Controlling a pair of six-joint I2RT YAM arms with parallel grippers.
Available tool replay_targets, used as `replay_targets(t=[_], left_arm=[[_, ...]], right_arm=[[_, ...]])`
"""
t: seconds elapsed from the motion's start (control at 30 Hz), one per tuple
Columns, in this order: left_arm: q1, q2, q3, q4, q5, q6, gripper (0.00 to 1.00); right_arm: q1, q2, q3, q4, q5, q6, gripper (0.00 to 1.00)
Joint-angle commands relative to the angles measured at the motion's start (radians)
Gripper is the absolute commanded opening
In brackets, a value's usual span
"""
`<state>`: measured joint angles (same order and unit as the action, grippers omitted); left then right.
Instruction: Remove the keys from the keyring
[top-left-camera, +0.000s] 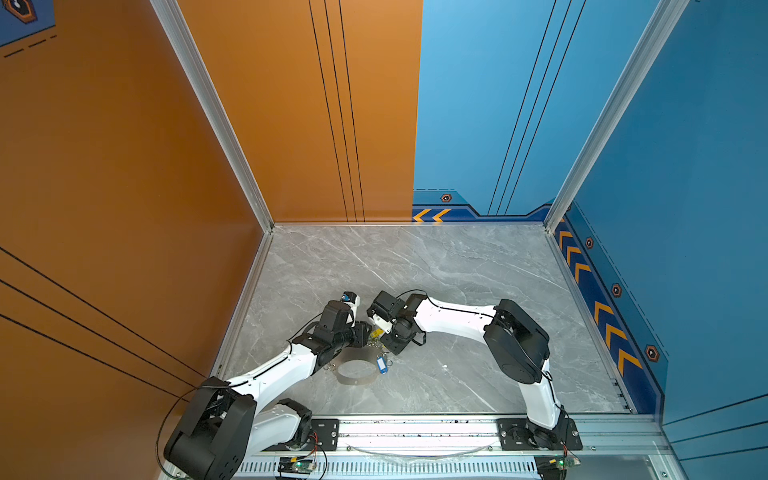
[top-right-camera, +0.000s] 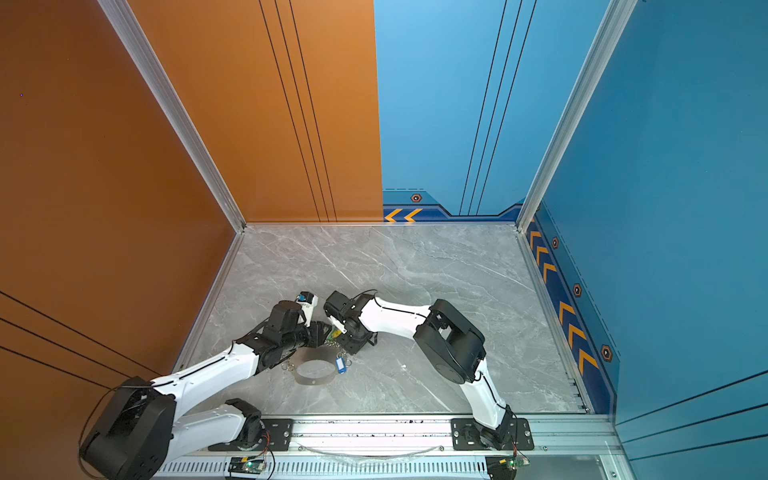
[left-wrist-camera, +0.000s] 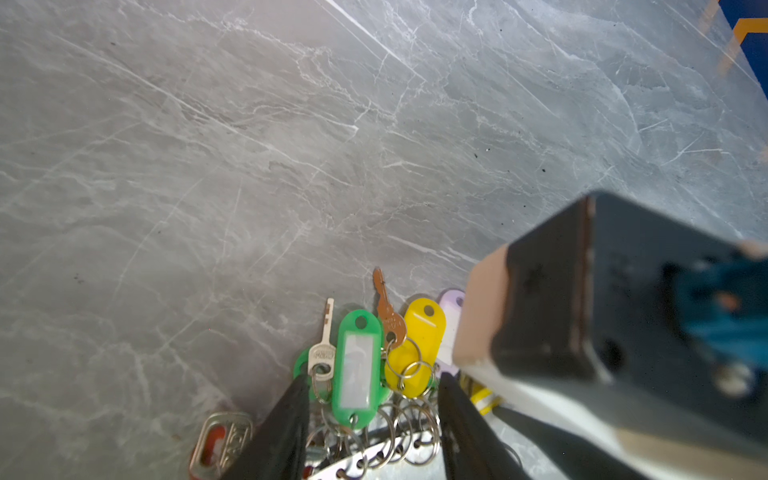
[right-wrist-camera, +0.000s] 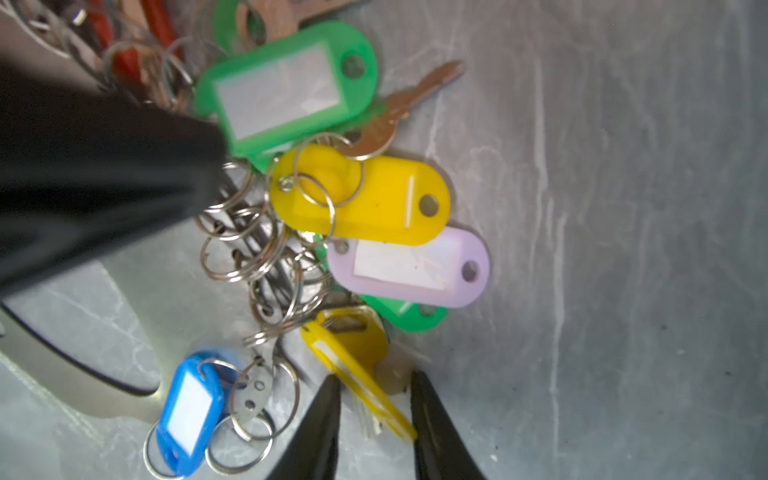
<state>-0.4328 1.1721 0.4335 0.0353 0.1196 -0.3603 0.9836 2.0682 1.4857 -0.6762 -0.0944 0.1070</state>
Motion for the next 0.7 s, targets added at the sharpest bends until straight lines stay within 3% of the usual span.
replay_targets(t=[0.0,0.33,0.67], left_arm=[[0.006,-0.010,-0.010,0.003,-0.001,0.005,0.51],[0.006,-0.019,-0.017,0.003,-0.004,0.003,0.51],[0.006,-0.002,-0.010,0.002,0.004,0.004,0.51]], right_arm=[[0.006,0.015,-0.043,-0.030,-0.003,0.002,0.22],[-0.030,-0.077,-0.071,-0.033,-0.008,0.005,0.13],[-0.088,-0.133,-0.079,-0.036,-0.108,-0.009,0.10]])
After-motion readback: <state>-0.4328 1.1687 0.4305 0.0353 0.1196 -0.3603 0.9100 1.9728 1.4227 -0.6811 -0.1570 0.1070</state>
